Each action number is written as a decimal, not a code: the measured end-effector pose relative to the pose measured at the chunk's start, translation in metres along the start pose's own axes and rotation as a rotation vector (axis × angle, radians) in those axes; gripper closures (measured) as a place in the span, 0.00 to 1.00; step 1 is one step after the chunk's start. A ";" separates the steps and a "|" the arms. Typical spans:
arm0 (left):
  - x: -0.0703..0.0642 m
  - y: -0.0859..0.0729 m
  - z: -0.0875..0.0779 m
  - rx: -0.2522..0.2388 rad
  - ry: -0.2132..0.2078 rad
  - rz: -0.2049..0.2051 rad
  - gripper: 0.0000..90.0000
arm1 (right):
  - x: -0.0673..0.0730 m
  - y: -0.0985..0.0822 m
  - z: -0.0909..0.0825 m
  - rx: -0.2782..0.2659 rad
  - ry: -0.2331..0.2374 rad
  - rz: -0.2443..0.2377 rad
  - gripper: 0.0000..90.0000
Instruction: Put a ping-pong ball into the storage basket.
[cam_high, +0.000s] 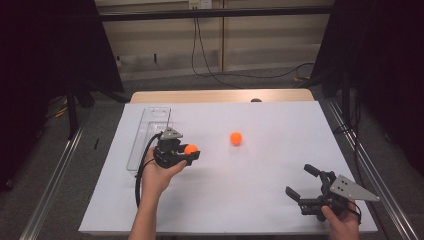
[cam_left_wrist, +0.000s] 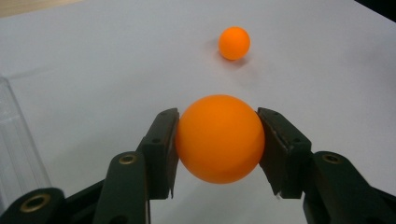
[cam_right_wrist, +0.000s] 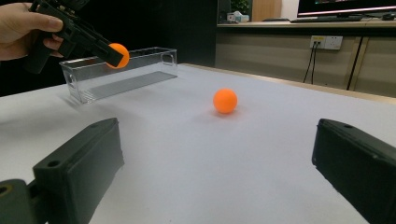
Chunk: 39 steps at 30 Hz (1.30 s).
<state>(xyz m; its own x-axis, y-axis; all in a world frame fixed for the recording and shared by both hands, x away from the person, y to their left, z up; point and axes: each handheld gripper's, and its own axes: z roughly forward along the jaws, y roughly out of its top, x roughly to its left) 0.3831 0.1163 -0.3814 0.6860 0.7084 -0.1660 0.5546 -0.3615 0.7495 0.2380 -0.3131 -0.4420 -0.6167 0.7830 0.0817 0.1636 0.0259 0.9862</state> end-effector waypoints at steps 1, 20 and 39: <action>0.000 0.000 0.000 0.000 0.001 -0.001 0.57 | 0.000 0.000 0.000 0.000 0.000 0.000 0.02; 0.010 -0.002 -0.005 -0.005 0.030 -0.020 0.57 | 0.000 0.000 0.000 0.001 0.000 0.002 0.02; 0.016 -0.004 -0.007 -0.003 0.058 -0.027 0.57 | 0.001 0.000 0.000 0.001 0.005 -0.003 0.02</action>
<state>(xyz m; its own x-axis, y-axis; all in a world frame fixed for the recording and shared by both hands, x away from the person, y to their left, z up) 0.3883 0.1330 -0.3827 0.6425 0.7517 -0.1490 0.5712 -0.3402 0.7470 0.2378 -0.3124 -0.4420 -0.6209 0.7799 0.0793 0.1627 0.0293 0.9862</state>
